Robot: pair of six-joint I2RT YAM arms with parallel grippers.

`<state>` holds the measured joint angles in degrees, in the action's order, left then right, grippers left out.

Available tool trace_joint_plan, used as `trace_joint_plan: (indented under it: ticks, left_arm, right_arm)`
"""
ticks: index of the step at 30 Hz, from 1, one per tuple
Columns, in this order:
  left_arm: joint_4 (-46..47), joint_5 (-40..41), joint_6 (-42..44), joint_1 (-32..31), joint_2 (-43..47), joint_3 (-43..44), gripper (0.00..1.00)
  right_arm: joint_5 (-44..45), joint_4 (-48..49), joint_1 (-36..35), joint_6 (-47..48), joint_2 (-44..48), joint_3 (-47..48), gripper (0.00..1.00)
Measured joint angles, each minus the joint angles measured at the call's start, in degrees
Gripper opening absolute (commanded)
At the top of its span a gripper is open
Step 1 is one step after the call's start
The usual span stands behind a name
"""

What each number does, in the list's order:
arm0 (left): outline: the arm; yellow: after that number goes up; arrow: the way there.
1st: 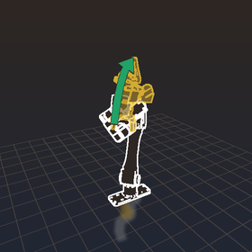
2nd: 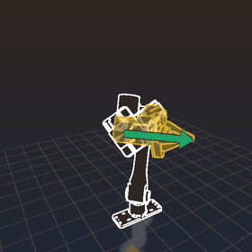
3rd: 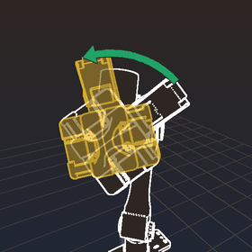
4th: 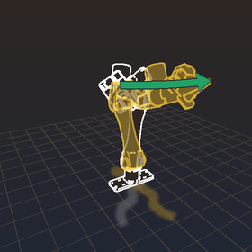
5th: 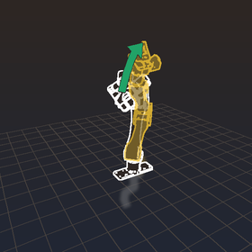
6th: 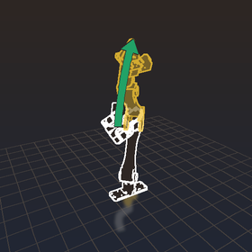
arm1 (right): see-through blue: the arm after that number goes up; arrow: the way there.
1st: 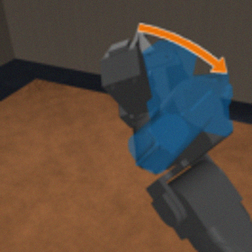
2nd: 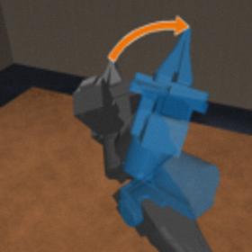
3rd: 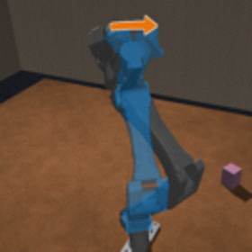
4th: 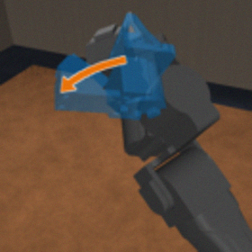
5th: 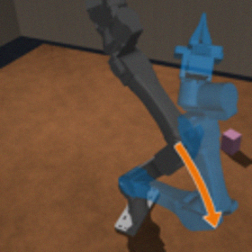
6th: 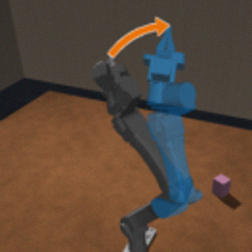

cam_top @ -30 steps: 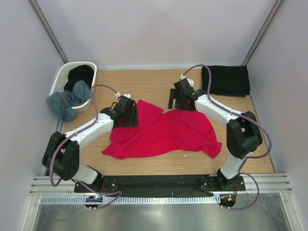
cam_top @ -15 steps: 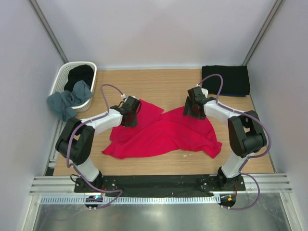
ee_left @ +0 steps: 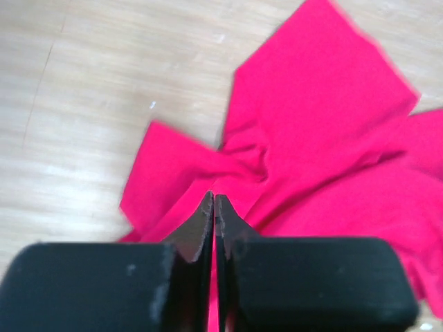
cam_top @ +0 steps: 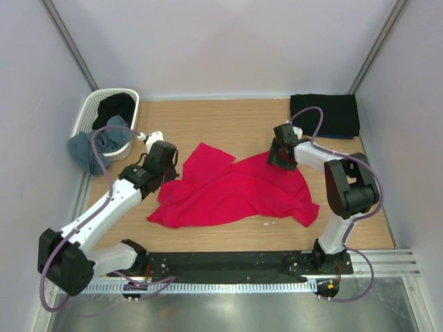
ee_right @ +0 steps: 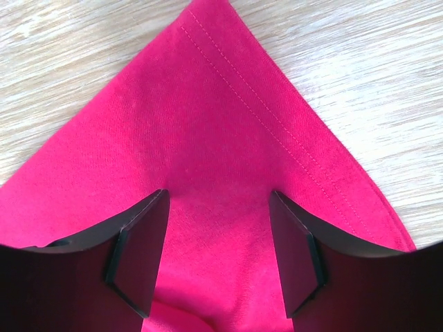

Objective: Fold and stack the t-shirts
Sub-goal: Flatten the tshirt out

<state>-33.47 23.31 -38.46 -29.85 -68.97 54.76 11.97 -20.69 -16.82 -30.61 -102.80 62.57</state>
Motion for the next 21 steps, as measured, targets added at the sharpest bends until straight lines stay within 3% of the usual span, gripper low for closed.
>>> trace_joint_plan:
  ticks: [1,2,3,4,5,10,18,21]
  left_arm:
    - [-0.7,-0.11,-0.61,0.07,1.81,-1.42,0.15]
    - [-0.85,-1.03,-1.33,0.26,3.41,-3.3,0.48]
    - [-0.7,-2.16,-1.62,0.35,4.57,-5.38,0.64]
    - [-0.52,-3.52,-2.43,0.35,5.33,-7.72,0.78]
    - [-0.39,-4.66,-2.78,0.35,5.6,-9.42,0.81]
    - [1.6,-9.49,-1.55,0.35,2.23,-11.96,0.78]
    - [7.04,-11.02,5.03,-1.9,-17.81,0.28,0.7]
    - [7.37,-10.84,6.62,-2.93,-23.69,3.1,0.59]
  right_arm:
    - [-0.22,0.02,0.07,0.0,0.0,0.0,0.66]
    - [-0.55,0.02,0.07,0.02,0.0,0.0,0.66]
    - [-0.79,0.04,0.07,0.07,0.02,0.0,0.67]
    - [-1.05,0.07,0.07,0.09,0.04,0.0,0.67]
    - [-1.29,0.09,0.07,0.09,0.09,0.0,0.67]
    - [-2.12,0.2,0.07,0.11,0.31,-0.24,0.67]
    - [-2.6,0.57,0.07,0.13,0.52,-0.55,0.67]
    - [-2.64,0.74,0.07,0.15,0.59,-0.7,0.67]
